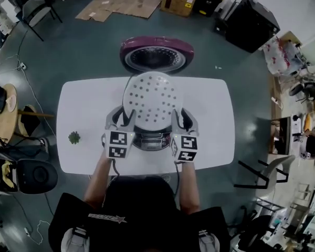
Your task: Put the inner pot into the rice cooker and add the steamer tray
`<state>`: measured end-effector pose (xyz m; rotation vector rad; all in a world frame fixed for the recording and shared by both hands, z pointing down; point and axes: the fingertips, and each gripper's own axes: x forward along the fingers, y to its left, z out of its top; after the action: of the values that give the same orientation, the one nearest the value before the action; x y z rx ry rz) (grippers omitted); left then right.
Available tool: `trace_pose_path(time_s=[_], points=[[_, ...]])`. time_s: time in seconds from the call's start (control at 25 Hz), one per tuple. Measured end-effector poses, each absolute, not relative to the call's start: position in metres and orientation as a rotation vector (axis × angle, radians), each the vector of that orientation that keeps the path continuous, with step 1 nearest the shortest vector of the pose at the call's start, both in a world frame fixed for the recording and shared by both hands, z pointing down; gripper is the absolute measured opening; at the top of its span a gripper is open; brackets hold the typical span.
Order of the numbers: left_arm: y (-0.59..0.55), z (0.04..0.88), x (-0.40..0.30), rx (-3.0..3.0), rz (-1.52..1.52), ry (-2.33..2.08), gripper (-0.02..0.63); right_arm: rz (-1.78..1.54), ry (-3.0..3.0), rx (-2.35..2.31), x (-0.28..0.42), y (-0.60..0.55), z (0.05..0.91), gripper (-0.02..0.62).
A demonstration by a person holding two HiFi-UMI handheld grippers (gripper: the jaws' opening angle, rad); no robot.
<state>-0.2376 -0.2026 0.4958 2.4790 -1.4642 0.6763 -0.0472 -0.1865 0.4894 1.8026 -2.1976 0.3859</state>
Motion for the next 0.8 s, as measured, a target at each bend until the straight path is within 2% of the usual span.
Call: trace_pose_path(time_s=[0.8], points=[[-0.207, 0.566, -0.237, 2.369, 0.862, -1.341, 0.178, 0.591, -2.067, 1.706, -0.046, -0.188, 0.558, 0.112]])
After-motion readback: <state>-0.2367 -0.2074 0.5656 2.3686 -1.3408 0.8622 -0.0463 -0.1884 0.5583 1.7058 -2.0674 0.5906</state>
